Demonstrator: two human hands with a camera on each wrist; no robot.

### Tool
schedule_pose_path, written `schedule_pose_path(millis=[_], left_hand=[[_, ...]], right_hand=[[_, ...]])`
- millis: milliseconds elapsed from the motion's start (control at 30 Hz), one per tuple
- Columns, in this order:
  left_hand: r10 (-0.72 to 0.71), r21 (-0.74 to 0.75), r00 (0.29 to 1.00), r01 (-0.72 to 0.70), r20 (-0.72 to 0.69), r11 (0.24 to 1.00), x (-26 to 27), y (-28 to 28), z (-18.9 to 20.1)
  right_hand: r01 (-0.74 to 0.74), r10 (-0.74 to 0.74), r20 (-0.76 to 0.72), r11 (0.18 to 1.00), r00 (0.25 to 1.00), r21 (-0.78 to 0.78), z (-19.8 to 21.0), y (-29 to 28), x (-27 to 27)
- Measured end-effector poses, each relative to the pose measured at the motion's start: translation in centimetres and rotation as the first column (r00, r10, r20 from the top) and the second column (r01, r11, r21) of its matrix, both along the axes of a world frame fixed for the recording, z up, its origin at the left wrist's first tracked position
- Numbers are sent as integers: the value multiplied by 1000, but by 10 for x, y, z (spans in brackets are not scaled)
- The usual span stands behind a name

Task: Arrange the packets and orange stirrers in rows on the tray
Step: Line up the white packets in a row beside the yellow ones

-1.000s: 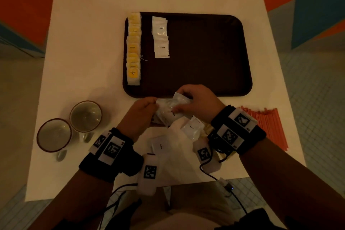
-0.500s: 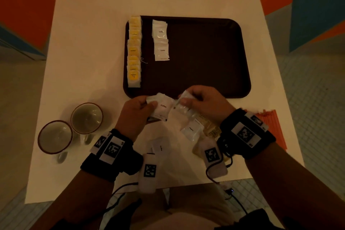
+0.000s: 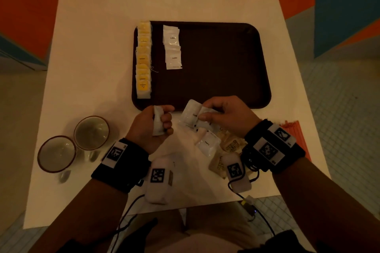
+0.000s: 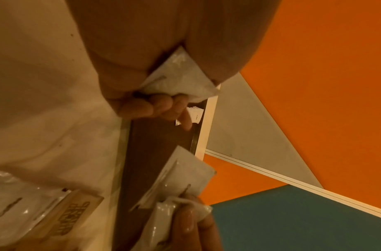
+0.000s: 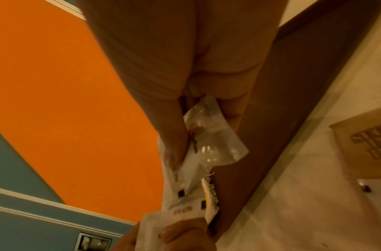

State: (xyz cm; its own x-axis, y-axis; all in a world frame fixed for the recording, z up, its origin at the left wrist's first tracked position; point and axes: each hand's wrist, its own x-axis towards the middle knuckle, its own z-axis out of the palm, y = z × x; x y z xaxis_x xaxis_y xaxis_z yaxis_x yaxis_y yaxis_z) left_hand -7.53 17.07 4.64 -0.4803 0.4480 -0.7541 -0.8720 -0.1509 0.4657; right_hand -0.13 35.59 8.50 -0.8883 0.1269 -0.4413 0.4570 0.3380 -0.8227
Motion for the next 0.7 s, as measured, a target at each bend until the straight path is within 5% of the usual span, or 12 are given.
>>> schedule_pose_path(millis=[133,467,600,700], left_hand=[[-208,192,978,208,-18,959,2,2,8],[-451,92,877,469,-168,878,10,11,17],[-445,-23,872,450,-205,893,14,13,12],[-367,-42,912,366,-181,930,13,11,6]], right_hand=[[-118,118,-17,993,993,-27,9,-1,-3],[-398,414,-12,883,910,250,15,-21,-22],[-334,360,-50,903,932,270,7,-26,-22],[-104,109,-41,988,993,113,4,-22,-18]])
